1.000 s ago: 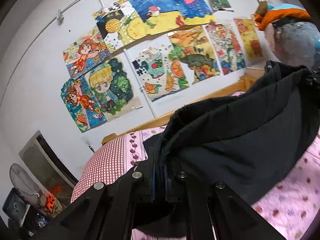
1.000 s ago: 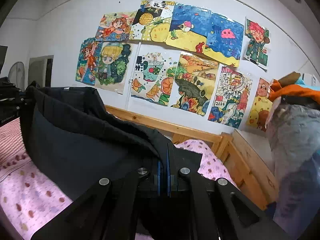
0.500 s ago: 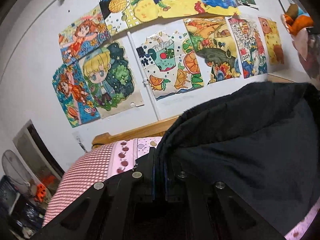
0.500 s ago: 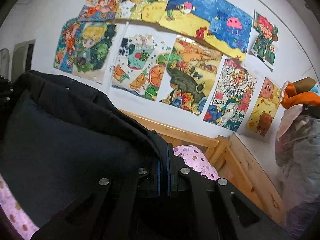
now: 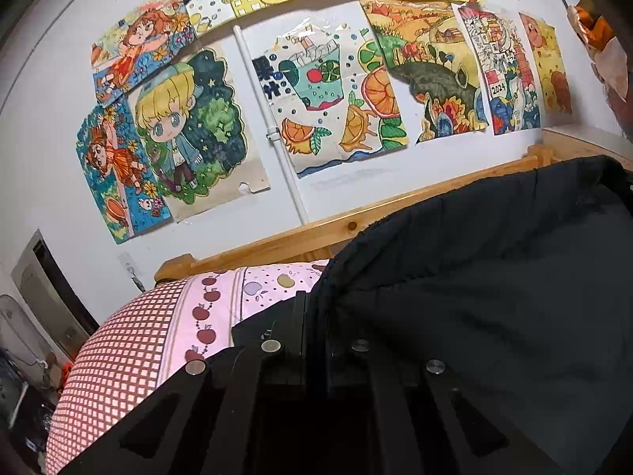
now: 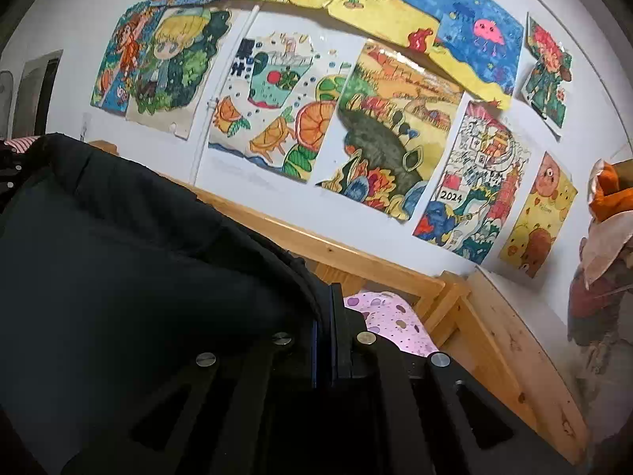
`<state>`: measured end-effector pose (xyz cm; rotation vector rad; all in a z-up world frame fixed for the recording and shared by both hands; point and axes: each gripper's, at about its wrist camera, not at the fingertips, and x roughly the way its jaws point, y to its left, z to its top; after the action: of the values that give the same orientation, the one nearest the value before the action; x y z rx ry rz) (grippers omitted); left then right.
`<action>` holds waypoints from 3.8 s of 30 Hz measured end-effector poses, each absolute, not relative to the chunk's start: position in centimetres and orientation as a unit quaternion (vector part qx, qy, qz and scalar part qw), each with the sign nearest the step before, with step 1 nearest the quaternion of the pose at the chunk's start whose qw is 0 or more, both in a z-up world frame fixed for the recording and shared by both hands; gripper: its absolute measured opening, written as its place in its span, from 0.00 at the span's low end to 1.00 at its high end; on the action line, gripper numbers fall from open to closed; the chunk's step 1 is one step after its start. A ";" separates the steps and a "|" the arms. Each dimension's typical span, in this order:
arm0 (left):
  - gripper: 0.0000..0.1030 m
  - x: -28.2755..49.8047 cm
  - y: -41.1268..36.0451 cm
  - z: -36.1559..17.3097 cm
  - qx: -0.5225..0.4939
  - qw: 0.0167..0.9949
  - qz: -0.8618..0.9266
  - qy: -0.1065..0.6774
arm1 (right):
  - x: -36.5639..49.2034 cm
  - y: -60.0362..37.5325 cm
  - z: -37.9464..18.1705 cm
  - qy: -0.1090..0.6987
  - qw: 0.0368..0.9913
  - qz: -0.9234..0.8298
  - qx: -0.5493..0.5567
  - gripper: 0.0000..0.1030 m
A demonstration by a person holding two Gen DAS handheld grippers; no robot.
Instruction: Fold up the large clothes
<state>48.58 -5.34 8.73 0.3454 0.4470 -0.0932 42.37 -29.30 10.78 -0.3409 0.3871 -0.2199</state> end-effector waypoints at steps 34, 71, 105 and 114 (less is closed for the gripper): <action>0.88 50.1 -3.3 8.4 0.080 0.970 -0.081 0.213 | 45.3 -34.5 9.0 0.225 0.973 0.017 -0.050 0.62; 1.00 54.5 -6.2 1.8 0.038 0.912 -0.185 0.365 | 52.4 -34.5 0.9 0.369 0.923 0.105 0.032 0.69; 1.00 47.9 4.8 4.8 -0.041 0.946 -0.140 0.288 | 43.9 -40.8 5.6 0.262 0.963 0.012 0.052 0.81; 1.00 46.5 6.7 2.9 -0.029 0.937 -0.141 0.317 | 42.1 -41.7 5.0 0.254 0.965 0.013 0.061 0.99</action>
<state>46.46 6.70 2.86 -0.0589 0.6477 -0.2890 42.06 -41.72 4.96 0.1224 0.5132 0.0260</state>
